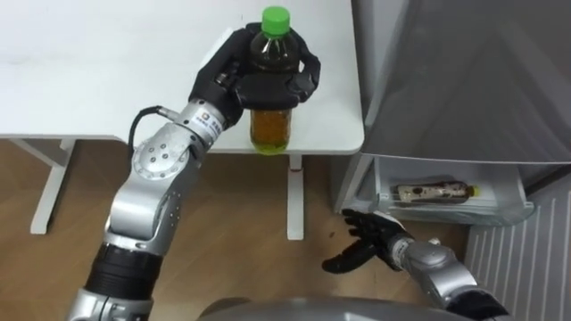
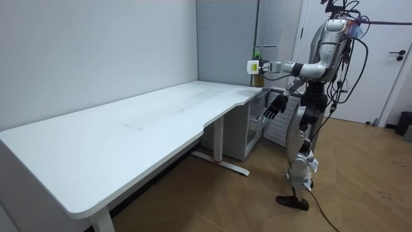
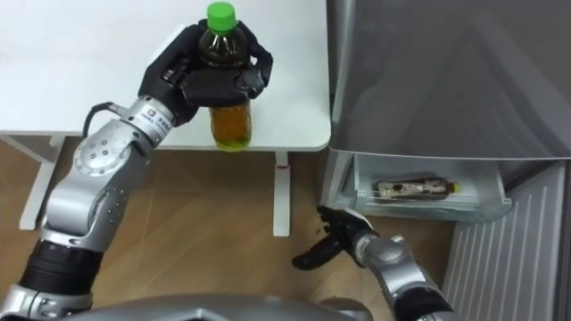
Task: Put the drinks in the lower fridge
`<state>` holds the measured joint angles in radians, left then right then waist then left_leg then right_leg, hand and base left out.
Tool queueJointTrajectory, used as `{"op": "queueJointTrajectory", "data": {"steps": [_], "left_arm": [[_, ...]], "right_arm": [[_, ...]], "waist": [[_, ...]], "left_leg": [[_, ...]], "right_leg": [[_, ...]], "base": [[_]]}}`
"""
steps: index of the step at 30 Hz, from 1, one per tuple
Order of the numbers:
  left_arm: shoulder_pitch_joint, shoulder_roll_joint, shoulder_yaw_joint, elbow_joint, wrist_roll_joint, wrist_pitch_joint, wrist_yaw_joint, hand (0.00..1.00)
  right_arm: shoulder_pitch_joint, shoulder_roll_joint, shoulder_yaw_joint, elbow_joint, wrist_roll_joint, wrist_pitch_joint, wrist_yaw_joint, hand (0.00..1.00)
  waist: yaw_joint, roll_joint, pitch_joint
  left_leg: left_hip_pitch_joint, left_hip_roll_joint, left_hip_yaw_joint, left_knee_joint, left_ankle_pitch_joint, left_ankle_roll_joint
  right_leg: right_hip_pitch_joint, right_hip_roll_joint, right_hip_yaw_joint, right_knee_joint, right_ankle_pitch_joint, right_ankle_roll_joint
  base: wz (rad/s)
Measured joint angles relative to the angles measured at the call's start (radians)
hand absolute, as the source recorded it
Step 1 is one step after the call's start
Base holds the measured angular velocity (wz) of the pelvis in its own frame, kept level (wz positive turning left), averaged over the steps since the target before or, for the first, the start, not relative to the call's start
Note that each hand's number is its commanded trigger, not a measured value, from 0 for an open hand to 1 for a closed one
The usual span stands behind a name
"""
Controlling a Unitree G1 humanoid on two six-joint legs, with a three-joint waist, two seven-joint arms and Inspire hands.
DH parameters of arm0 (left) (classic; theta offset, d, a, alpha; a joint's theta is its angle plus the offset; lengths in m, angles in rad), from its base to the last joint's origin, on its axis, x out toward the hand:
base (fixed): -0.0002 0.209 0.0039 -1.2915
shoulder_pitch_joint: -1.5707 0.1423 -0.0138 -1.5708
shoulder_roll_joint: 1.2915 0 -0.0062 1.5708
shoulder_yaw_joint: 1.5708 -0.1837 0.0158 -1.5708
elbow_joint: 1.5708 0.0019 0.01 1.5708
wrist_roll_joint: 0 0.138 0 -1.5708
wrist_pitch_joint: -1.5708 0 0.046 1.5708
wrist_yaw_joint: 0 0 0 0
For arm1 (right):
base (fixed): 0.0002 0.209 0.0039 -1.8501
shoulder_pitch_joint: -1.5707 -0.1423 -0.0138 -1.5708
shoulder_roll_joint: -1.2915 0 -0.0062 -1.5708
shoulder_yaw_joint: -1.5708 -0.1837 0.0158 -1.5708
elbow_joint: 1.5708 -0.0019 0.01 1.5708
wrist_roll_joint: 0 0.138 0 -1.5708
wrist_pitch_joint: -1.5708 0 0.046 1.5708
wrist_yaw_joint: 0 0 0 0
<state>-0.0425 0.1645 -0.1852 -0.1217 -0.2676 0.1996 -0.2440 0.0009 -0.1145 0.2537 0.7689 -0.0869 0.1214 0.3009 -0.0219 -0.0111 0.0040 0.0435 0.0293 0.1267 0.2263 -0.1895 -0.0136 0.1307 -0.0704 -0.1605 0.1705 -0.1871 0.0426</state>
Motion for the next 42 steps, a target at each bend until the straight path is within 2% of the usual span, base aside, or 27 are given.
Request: {"op": "queueJointTrajectory", "data": {"steps": [6, 10, 17, 23, 31, 33, 42], "left_arm": [[0.059, 0.004, -0.058, 0.000, -0.020, 0.000, -0.034, 1.00], [0.070, 0.005, -0.092, 0.000, -0.026, 0.000, -0.057, 1.00], [0.076, 0.012, -0.094, 0.000, -0.028, 0.000, -0.096, 1.00], [0.108, 0.011, -0.098, 0.001, -0.028, 0.000, -0.137, 1.00], [0.130, 0.012, -0.138, 0.008, -0.027, 0.000, -0.163, 1.00], [0.131, 0.012, -0.151, 0.020, -0.027, -0.001, -0.170, 1.00], [0.132, 0.022, -0.171, 0.091, -0.024, -0.010, -0.181, 1.00]], "right_arm": [[0.000, -0.003, 0.021, -0.023, 0.037, 0.002, 0.063, 0.00], [0.002, -0.005, 0.034, -0.103, 0.051, 0.003, 0.121, 0.00], [0.004, -0.010, 0.047, -0.182, 0.084, 0.005, 0.179, 0.00], [0.007, -0.008, 0.059, -0.260, 0.087, 0.013, 0.244, 0.00], [0.023, -0.013, 0.081, -0.304, 0.113, 0.013, 0.327, 0.00], [0.023, -0.013, 0.084, -0.315, 0.135, 0.012, 0.336, 0.00], [0.023, -0.035, 0.115, -0.338, 0.228, 0.012, 0.368, 0.00]], "waist": [[-0.001, -0.002, -0.0005], [0.000, -0.002, -0.0007], [0.001, -0.007, 0.0010], [0.000, -0.011, 0.0035], [0.003, -0.014, 0.0071], [0.002, -0.016, 0.0098], [0.000, -0.015, 0.0113]], "left_leg": [[-0.010, 0.001, -0.008, 0.011, -0.001, 0.000], [-0.028, 0.001, -0.011, 0.019, 0.000, 0.000], [-0.030, 0.001, -0.013, 0.026, -0.001, 0.000], [-0.033, 0.001, -0.020, 0.025, -0.001, 0.001], [-0.033, 0.001, -0.023, 0.025, -0.001, 0.001], [-0.033, 0.001, -0.023, 0.025, -0.001, 0.001], [-0.033, 0.002, -0.024, 0.027, -0.001, 0.001]], "right_leg": [[0.004, 0.001, -0.008, 0.001, 0.000, 0.000], [-0.011, 0.001, -0.010, 0.001, 0.001, -0.002], [-0.010, 0.001, -0.014, 0.002, 0.001, -0.002], [-0.009, 0.001, -0.023, 0.002, 0.001, -0.002], [-0.011, 0.001, -0.023, 0.005, 0.001, -0.002], [-0.011, 0.001, -0.025, 0.005, 0.001, -0.002], [-0.010, 0.001, -0.029, 0.005, 0.001, -0.002]], "base": [[0.04], [0.01], [0.00], [0.03], [0.00], [0.00], [0.00]]}}
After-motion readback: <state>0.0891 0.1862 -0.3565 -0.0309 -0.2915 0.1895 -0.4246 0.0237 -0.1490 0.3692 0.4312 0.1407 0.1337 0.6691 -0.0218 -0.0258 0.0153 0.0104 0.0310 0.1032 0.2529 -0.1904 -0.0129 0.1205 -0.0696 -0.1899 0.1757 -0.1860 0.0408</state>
